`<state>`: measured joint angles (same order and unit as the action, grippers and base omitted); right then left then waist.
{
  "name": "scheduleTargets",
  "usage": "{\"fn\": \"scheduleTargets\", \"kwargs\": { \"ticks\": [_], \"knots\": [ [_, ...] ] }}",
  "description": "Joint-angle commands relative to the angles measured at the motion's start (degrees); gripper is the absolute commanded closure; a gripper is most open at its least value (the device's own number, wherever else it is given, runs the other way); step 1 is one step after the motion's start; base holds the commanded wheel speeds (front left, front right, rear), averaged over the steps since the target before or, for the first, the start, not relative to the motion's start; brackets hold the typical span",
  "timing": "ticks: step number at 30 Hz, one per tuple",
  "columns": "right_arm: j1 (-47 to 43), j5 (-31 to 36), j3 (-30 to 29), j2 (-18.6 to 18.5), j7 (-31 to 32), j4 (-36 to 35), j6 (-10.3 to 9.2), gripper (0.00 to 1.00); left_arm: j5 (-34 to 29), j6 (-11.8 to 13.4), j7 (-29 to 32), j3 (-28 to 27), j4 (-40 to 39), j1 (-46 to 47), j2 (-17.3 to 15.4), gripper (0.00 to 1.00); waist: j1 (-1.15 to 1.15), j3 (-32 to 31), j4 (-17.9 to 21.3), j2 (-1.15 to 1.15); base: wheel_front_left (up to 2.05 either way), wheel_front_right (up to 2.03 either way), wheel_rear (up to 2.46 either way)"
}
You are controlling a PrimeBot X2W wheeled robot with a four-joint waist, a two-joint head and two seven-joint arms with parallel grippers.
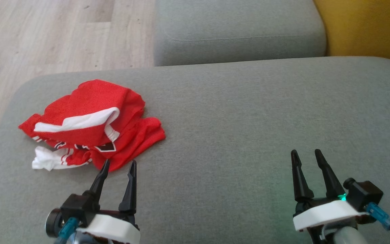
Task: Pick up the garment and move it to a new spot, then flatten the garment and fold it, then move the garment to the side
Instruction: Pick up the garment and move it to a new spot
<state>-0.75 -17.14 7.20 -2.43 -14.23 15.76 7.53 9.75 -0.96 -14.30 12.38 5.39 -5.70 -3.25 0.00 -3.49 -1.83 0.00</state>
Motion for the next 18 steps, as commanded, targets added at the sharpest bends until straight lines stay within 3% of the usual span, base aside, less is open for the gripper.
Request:
{"fn": "scheduleTargets", "kwargs": {
  "ticks": [1, 18],
  "knots": [
    [2.06, -0.24, 1.56, -0.44, -0.77, -1.63, -0.04, 0.0, 0.22, 0.27, -0.7, -1.75, -1.68, 2.49, 0.36, 0.0, 0.0, 0.03, -0.59, 0.0, 0.0, 0.0, 0.0],
    [0.32, -3.46, 7.18, -0.44, -0.77, -1.22, -0.04, 0.0, -2.63, -0.16, -0.7, -6.72, -1.51, 2.09, 0.36, 0.0, 0.0, -1.16, -14.3, 0.0, 0.0, 0.0, 0.0]
  ]
}}
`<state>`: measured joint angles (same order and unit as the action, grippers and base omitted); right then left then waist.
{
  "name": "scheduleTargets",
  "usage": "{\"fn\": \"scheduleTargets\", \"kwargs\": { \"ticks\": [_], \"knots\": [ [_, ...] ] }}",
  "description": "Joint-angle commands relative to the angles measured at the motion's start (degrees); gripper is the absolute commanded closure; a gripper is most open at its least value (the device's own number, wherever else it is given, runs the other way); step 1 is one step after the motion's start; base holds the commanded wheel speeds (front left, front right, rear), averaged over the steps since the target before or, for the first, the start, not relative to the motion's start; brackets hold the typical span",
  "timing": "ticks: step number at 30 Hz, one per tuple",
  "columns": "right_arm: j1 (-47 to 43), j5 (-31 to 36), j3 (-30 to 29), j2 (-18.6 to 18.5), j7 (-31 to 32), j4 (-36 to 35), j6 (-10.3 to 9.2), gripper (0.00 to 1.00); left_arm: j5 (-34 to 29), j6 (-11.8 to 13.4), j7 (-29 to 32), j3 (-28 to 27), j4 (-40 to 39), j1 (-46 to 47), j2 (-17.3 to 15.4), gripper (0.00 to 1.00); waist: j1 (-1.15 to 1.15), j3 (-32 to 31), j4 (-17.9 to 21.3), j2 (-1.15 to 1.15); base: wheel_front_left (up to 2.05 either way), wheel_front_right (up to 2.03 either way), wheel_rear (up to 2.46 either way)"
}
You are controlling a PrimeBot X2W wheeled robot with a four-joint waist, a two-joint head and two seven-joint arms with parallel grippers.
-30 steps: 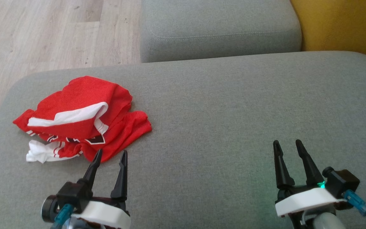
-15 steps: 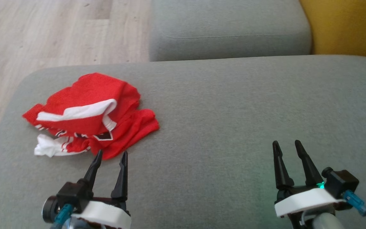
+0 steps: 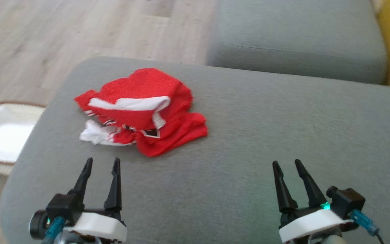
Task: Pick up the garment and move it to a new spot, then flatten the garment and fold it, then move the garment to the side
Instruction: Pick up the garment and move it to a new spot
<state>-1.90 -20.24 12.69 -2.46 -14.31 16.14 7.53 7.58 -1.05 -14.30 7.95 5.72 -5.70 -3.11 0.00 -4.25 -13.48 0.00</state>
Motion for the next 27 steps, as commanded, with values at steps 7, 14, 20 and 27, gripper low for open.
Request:
{"fn": "scheduleTargets", "kwargs": {
  "ticks": [7, 14, 20, 27],
  "knots": [
    [1.07, -1.95, 3.66, -0.42, -0.69, -1.53, -0.04, 0.0, -1.54, -0.95, -0.7, -4.27, -1.76, 1.88, 0.23, 0.0, 0.0, -0.78, -9.43, 0.0, 0.0, 0.0, 0.0],
    [1.78, -2.79, 5.85, -0.42, -0.69, -1.22, -0.04, 0.0, -1.62, -0.85, -0.7, -6.06, -2.76, 1.19, 0.23, 0.0, 0.0, -0.1, -13.4, 0.0, 0.0, 0.0, 0.0],
    [3.25, -3.12, 7.27, -0.42, -0.69, -0.49, -0.04, 0.0, -1.34, -0.41, -0.7, -6.97, -3.82, 0.85, 0.23, 0.0, 0.0, 0.66, -14.09, 0.0, 0.0, 0.0, 0.0],
    [3.85, -3.52, 7.23, -0.42, -0.69, 0.04, -0.04, 0.0, -1.64, -0.59, -0.7, -6.72, -4.1, 0.89, 0.24, 0.0, 0.0, 0.75, -14.11, 0.0, 0.0, 0.0, 0.0]
  ]
}}
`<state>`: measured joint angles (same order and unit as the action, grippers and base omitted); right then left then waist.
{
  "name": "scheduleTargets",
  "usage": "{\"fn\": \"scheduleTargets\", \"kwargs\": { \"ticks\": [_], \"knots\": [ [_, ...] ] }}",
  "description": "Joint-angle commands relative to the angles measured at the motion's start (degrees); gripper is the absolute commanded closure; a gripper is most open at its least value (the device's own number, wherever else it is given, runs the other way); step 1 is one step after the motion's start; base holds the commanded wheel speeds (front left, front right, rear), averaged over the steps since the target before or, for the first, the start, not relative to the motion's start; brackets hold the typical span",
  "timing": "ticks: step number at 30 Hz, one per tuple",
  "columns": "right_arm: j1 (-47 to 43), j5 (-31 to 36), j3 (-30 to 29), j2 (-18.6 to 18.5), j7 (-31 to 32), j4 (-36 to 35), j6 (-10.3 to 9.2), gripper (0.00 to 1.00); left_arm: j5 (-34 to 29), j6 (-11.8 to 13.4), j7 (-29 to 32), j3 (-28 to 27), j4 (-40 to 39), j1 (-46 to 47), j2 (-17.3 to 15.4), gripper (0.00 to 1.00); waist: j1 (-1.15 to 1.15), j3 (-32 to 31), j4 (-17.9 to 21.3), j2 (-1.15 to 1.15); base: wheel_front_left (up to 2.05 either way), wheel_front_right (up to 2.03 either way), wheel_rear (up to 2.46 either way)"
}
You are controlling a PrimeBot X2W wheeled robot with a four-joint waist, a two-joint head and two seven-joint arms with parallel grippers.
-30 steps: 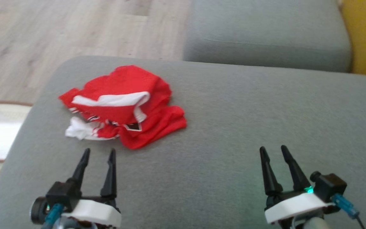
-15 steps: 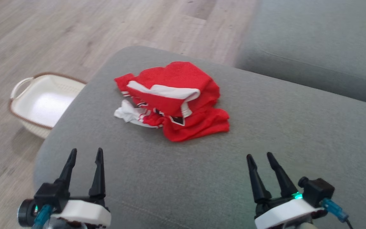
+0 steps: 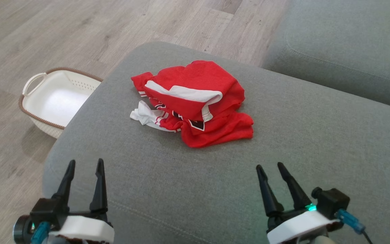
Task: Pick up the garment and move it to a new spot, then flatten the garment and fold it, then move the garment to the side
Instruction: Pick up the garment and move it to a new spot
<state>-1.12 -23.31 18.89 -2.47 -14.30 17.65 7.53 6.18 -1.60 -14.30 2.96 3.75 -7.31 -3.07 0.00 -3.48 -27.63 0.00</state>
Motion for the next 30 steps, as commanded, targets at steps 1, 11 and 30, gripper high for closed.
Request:
{"fn": "scheduleTargets", "kwargs": {
  "ticks": [1, 11, 30],
  "knots": [
    [2.92, -0.45, 0.64, -0.41, -0.7, -1.46, -0.04, 0.0, -0.41, -0.33, -0.7, -1.51, -1.93, 2.66, 0.19, 0.0, 0.0, -0.1, 0.13, 0.0, 0.0, 0.0, 0.0],
    [2.73, 1.94, -4.33, -0.41, -0.7, -2.16, -0.04, 0.0, -2.37, -3.7, -0.7, 2.63, 1.09, 8.78, 0.16, 0.0, 0.0, 3.74, 4.79, 0.0, 0.0, 0.0, 0.0],
    [10.06, 5.27, -8.77, -0.41, -0.7, -3.64, -0.04, 0.0, -4.07, -5.87, 3.65, 18.51, 27.14, 43.31, -10.7, 0.0, 0.0, 17.51, 16.03, 0.0, 0.0, 0.0, 0.0]
  ]
}}
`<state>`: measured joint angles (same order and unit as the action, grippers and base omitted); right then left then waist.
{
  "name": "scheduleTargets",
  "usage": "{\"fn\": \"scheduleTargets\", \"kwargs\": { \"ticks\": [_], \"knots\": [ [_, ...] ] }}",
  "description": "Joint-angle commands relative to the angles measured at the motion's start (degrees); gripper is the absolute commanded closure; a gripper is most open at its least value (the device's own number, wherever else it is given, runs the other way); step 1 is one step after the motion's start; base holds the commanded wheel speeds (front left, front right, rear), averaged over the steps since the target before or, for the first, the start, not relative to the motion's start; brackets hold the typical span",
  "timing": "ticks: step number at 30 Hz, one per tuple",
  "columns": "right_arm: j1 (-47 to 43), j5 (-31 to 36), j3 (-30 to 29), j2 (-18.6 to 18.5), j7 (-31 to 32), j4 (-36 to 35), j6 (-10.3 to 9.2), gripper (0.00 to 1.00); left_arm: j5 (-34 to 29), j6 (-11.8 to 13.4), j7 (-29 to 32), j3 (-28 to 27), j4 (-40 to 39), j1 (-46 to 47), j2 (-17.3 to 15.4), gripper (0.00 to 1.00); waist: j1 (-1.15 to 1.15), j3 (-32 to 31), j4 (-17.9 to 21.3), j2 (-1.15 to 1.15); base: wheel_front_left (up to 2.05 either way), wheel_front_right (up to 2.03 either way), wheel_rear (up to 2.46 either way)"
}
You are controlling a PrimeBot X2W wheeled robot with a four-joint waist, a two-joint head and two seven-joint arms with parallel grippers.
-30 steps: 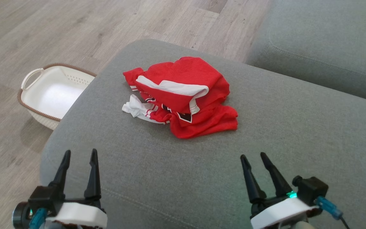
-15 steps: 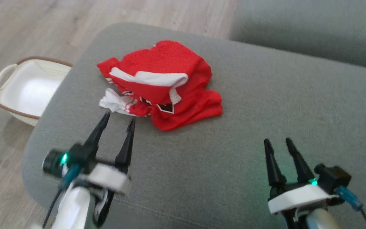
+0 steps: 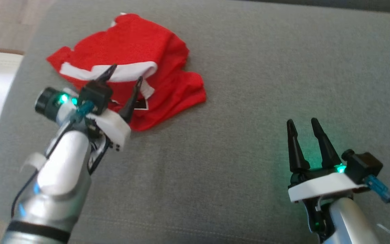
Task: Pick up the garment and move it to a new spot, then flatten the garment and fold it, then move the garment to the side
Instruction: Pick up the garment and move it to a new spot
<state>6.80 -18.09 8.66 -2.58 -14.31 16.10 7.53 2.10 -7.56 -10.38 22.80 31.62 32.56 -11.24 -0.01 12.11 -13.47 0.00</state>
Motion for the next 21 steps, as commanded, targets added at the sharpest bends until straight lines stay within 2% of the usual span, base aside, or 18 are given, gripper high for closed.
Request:
{"fn": "scheduleTargets", "kwargs": {
  "ticks": [1, 6, 11, 12, 13, 17, 21],
  "knots": [
    [2.36, 0.04, 1.46, -0.3, -0.69, -2.15, -0.04, 0.0, 0.25, 0.09, -0.2, -0.83, 0.33, 4.5, -2.85, 0.0, 0.01, 2.34, 2.23, 0.0, 0.0, 0.0, 0.0],
    [3.12, -0.06, 1.62, -0.3, -0.69, -2.25, -0.04, 0.0, 0.06, 0.1, 0.42, 0.25, 4.56, 7.96, -4.35, 0.0, 0.01, 3.61, 3.52, 0.0, 0.0, 0.0, 0.0],
    [3.42, -0.22, 1.96, -0.3, -0.69, -2.19, -0.04, 0.0, -0.19, 1.76, -0.04, -0.28, 8.55, 10.4, -5.11, 0.0, 0.01, 3.98, 4.62, 0.0, 0.0, 0.0, 0.0],
    [3.41, -0.27, 1.94, -0.3, -0.69, -2.16, -0.04, 0.0, -0.07, 2.53, -0.7, -0.68, 8.91, 10.75, -5.13, 0.72, 0.01, 3.87, 4.79, 0.0, 0.0, 0.0, 0.0],
    [3.38, -0.34, 1.93, -0.3, -0.69, -2.11, -0.04, 0.0, -0.06, 3.17, -1.37, -0.9, 9.17, 10.98, -5.18, 1.0, 0.01, 3.66, 4.94, 0.0, 0.0, 0.0, 0.0],
    [3.31, -0.65, 2.18, -0.3, -0.69, -1.64, -0.04, 0.0, -0.06, 4.59, -3.64, -1.11, 8.34, 11.3, -5.2, 1.0, 0.01, 2.29, 5.64, 0.0, 0.0, 0.0, 0.0],
    [3.25, -1.17, 2.19, -0.3, -0.69, -1.56, -0.04, 0.0, -0.04, 6.36, -4.53, -1.66, 2.53, 11.01, -5.37, 1.0, 0.01, 0.3, 6.66, 0.0, 0.0, 0.0, 0.0]
  ]
}}
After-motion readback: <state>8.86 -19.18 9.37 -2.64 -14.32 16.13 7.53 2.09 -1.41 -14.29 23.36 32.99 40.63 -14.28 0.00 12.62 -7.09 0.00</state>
